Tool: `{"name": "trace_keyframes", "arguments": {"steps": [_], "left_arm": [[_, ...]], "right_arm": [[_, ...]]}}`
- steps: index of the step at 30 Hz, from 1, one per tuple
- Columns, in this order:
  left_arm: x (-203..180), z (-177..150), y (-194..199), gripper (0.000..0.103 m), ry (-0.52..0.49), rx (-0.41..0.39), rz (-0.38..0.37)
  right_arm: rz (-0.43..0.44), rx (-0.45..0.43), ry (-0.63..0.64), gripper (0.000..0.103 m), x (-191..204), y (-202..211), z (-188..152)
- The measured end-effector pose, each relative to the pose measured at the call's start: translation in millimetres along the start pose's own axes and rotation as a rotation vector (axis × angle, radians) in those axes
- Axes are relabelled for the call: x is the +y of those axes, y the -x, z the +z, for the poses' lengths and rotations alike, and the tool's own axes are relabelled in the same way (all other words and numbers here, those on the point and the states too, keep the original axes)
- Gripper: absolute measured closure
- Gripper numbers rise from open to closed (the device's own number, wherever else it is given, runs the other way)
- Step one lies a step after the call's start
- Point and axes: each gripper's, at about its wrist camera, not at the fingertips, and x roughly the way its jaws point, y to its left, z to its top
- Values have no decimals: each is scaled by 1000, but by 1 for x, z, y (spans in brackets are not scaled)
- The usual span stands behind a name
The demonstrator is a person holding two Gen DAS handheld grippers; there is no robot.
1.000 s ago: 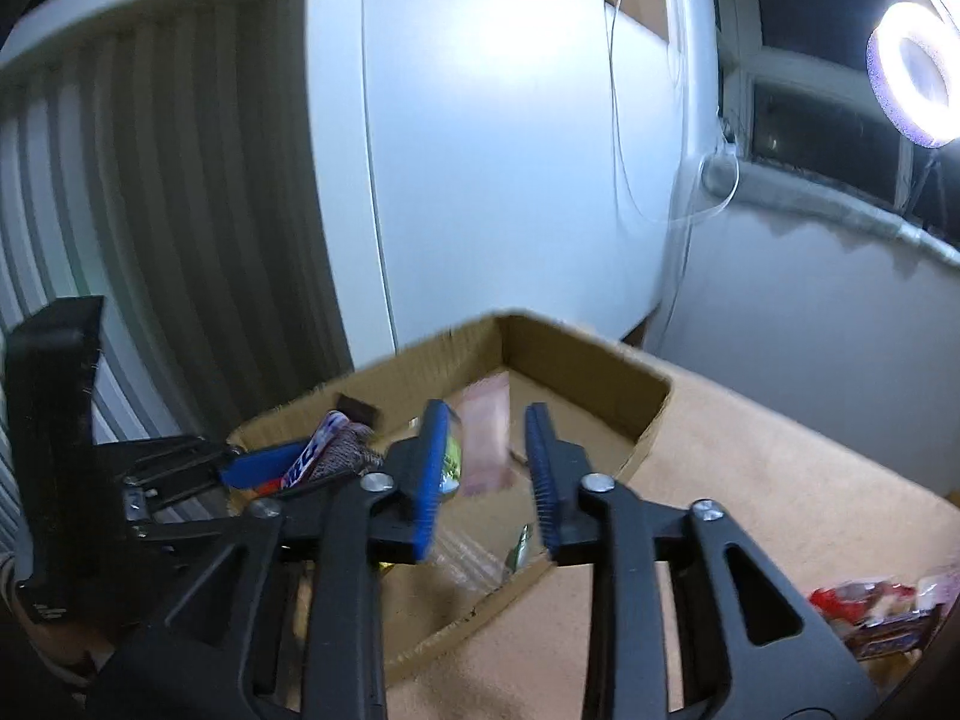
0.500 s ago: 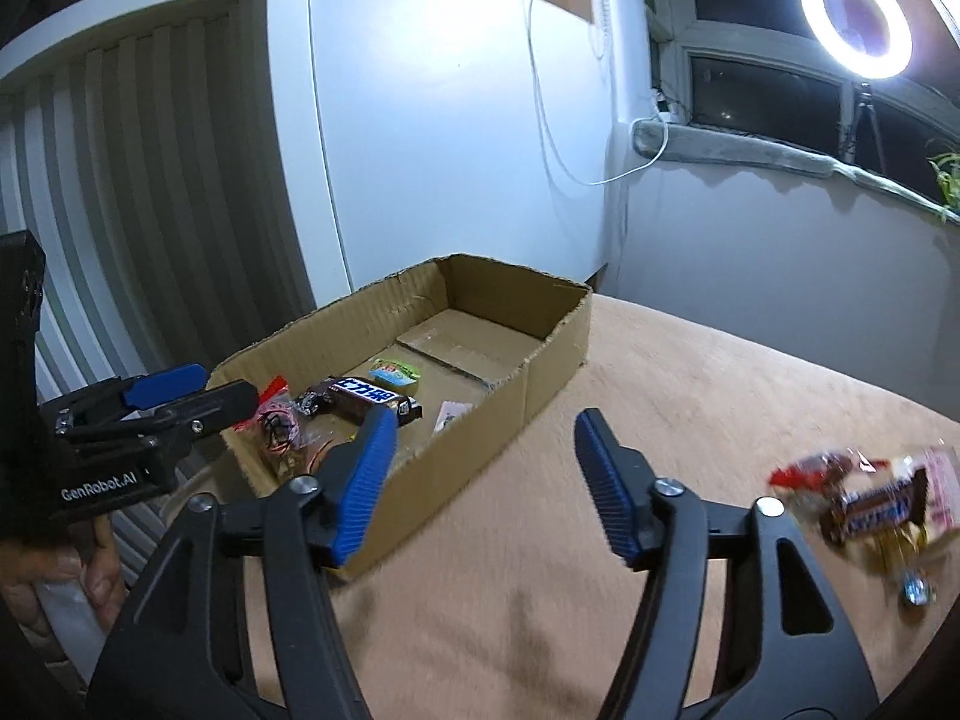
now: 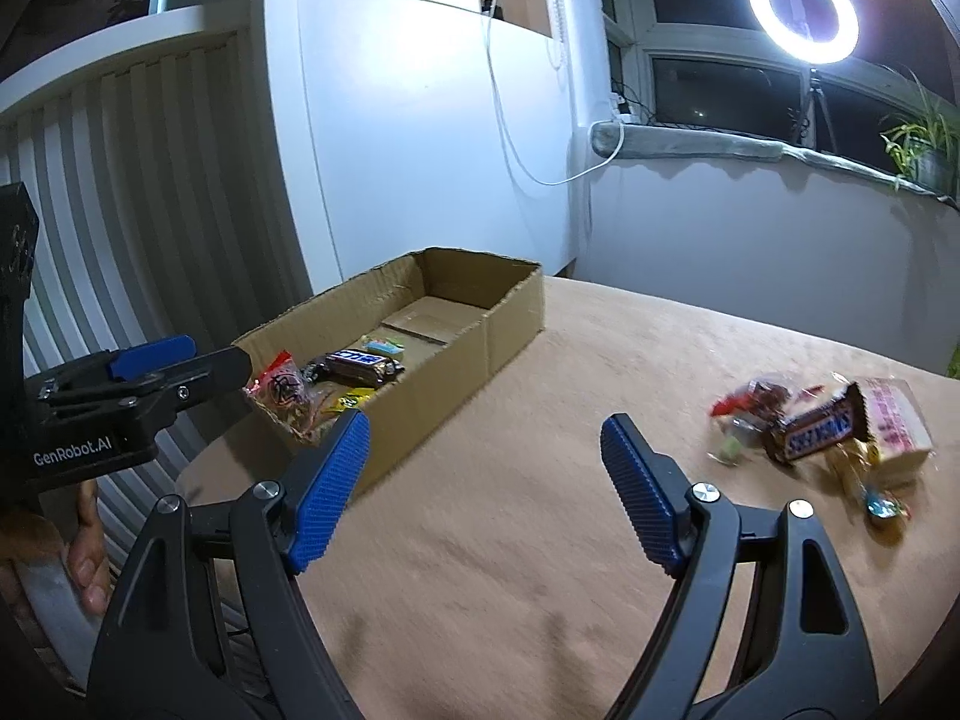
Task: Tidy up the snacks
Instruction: 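Move both open grippers from the box back to the snack pile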
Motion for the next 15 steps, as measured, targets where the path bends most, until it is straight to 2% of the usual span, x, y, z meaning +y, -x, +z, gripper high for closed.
{"name": "trace_keyframes", "arguments": {"steps": [15], "left_arm": [[-66, -1, -15, 27, -112, 45, -73]], "right_arm": [[-76, -13, -101, 21, -60, 20, -17]]}}
